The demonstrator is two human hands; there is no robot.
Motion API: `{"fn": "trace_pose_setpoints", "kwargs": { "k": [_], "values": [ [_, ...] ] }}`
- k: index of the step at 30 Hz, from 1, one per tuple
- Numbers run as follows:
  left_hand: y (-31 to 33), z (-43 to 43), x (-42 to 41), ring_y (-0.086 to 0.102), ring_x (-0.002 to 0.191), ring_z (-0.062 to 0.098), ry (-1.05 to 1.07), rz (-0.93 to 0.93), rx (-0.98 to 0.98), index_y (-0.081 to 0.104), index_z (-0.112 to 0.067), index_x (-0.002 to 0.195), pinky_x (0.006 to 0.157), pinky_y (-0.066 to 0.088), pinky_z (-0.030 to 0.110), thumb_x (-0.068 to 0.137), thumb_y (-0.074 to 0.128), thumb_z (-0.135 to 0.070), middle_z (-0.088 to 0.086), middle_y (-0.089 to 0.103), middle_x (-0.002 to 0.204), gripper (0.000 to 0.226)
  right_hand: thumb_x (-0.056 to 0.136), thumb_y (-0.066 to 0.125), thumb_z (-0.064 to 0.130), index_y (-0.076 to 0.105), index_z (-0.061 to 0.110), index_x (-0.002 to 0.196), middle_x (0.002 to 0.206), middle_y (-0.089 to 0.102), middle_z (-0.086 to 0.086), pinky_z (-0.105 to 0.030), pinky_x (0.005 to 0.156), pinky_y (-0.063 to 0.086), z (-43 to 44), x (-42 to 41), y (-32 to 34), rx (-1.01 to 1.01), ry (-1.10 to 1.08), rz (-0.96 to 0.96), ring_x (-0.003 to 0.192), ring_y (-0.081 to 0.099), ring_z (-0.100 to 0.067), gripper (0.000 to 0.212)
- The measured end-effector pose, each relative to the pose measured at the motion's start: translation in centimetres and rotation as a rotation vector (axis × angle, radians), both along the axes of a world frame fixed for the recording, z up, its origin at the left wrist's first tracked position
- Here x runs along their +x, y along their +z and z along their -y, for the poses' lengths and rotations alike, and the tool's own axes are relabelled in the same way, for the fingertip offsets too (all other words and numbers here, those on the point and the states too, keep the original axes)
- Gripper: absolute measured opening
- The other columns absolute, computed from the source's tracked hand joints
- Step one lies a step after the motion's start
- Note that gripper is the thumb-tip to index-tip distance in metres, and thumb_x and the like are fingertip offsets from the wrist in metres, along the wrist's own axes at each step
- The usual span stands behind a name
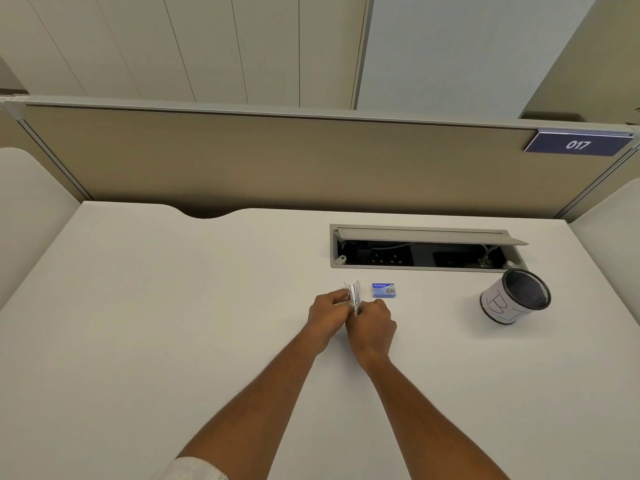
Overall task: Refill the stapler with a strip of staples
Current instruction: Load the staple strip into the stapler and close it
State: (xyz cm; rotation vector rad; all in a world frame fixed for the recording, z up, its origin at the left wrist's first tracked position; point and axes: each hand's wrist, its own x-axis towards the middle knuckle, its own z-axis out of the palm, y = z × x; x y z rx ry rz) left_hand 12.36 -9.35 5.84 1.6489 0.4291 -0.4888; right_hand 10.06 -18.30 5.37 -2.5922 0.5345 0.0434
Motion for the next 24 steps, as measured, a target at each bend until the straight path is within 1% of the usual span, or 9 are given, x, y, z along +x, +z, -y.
{"fn": "trace_pose_setpoints", "kwargs": {
  "k": [2,6,9,11,13,16,19,22,24],
  "values": [
    [-0.1,0.1,-0.1,0.067,0.110,0.018,-0.015,0.019,0.006,0.079,-0.038,0.098,0.099,0.055,0.037,0.086,0.063,-0.008,-0.014,0.076,0.100,0.037,0.091,0.053,0.019,0.070,0.011,0.083,0.090,0.063,-0.007,-0.041,0.077,0.051,-0.1,0.0,-0.1,0.038,0.000,0.011,0.076,0.059,-0.026,0.021],
    [-0.3,0.2,-0.3,0.069,0.107,0.019,-0.031,0.041,0.037,0.080,-0.035,0.088,0.096,0.056,0.035,0.084,0.061,-0.007,-0.006,0.080,0.101,0.034,0.090,0.052,0.013,0.072,0.007,0.082,0.088,0.063,-0.010,-0.045,0.076,0.053,-0.2,-0.1,-0.3,0.114,-0.008,0.035,0.079,0.063,-0.030,0.022],
    [-0.2,0.2,-0.4,0.068,0.109,0.017,-0.026,0.034,0.038,0.078,-0.040,0.080,0.098,0.056,0.034,0.085,0.062,-0.009,-0.010,0.078,0.100,0.036,0.091,0.053,0.013,0.068,0.006,0.080,0.086,0.061,-0.011,-0.046,0.076,0.053,-0.1,-0.2,-0.6,0.152,-0.010,0.050,0.078,0.062,-0.032,0.021],
    [-0.2,0.2,-0.4,0.067,0.108,0.014,-0.028,0.030,0.023,0.076,-0.044,0.081,0.091,0.055,0.027,0.086,0.065,-0.011,-0.016,0.076,0.097,0.036,0.093,0.053,0.014,0.065,0.005,0.079,0.084,0.057,-0.010,-0.046,0.075,0.052,0.0,-0.3,-0.8,0.168,-0.002,0.057,0.078,0.060,-0.033,0.021],
    [-0.2,0.2,-0.5,0.065,0.107,0.011,-0.033,0.031,0.021,0.078,-0.044,0.091,0.082,0.050,0.020,0.087,0.066,-0.013,-0.020,0.074,0.099,0.034,0.095,0.053,0.015,0.061,0.006,0.077,0.079,0.050,-0.007,-0.041,0.070,0.048,0.2,-0.4,-1.1,0.172,0.005,0.069,0.075,0.056,-0.032,0.022],
    [-0.8,0.1,-0.7,0.062,0.109,0.012,-0.037,0.040,0.028,0.077,-0.031,0.120,0.086,0.044,0.021,0.088,0.066,-0.013,-0.018,0.072,0.103,0.038,0.094,0.057,0.015,0.058,0.009,0.076,0.076,0.047,-0.005,-0.034,0.067,0.037,0.6,-0.9,-1.4,0.178,0.027,0.087,0.071,0.047,-0.024,0.019],
    [-1.0,0.0,-1.0,0.059,0.106,0.012,-0.030,0.052,0.063,0.073,-0.027,0.129,0.088,0.042,0.022,0.089,0.066,-0.013,-0.016,0.067,0.102,0.042,0.092,0.062,0.017,0.057,0.013,0.076,0.077,0.048,-0.003,-0.028,0.064,0.034,0.9,-1.8,-1.9,0.202,0.037,0.117,0.069,0.046,-0.020,0.018],
    [-1.0,0.2,-1.2,0.059,0.106,0.014,-0.045,0.072,0.088,0.072,-0.027,0.131,0.090,0.042,0.024,0.091,0.065,-0.014,-0.011,0.068,0.104,0.042,0.093,0.065,0.017,0.047,0.020,0.072,0.073,0.043,0.003,-0.020,0.055,0.027,1.3,-2.3,-1.9,0.213,0.023,0.148,0.064,0.042,-0.014,0.027],
    [-1.0,0.3,-1.3,0.062,0.111,0.017,-0.050,0.075,0.085,0.072,-0.028,0.130,0.090,0.044,0.024,0.091,0.064,-0.015,-0.008,0.072,0.110,0.041,0.090,0.067,0.018,0.047,0.020,0.073,0.075,0.045,0.001,-0.023,0.058,0.029,1.5,-2.3,-1.9,0.212,0.049,0.116,0.067,0.043,-0.016,0.027]
  ]
}}
